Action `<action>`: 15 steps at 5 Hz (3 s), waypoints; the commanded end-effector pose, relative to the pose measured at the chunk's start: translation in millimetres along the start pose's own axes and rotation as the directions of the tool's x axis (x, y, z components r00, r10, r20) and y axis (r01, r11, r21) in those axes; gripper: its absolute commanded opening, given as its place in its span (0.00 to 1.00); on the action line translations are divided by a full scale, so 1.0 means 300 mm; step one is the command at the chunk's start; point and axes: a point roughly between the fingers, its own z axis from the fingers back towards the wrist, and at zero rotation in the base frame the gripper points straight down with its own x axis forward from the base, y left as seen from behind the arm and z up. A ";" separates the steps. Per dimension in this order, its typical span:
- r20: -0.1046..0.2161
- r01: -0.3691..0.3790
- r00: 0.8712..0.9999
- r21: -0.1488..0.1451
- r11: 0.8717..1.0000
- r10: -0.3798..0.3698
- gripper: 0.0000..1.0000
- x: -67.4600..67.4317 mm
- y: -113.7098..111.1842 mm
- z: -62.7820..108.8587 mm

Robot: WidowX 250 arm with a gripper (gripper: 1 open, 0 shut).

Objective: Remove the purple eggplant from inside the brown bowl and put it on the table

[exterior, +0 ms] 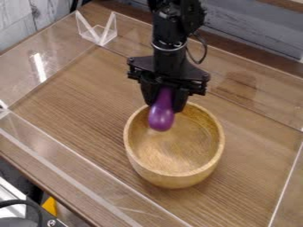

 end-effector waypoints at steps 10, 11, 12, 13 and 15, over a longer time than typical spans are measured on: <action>0.109 -0.006 0.994 0.089 0.996 -0.003 0.00 0.069 0.303 0.050; 0.107 0.001 0.994 0.085 0.996 -0.010 0.00 0.074 0.265 0.038; 0.104 0.012 0.994 0.079 0.997 -0.020 0.00 0.073 0.227 0.029; 0.103 0.026 0.994 0.073 0.997 -0.033 0.00 0.073 0.176 0.027; 0.106 0.025 0.994 0.097 0.995 -0.035 0.00 0.060 0.188 0.001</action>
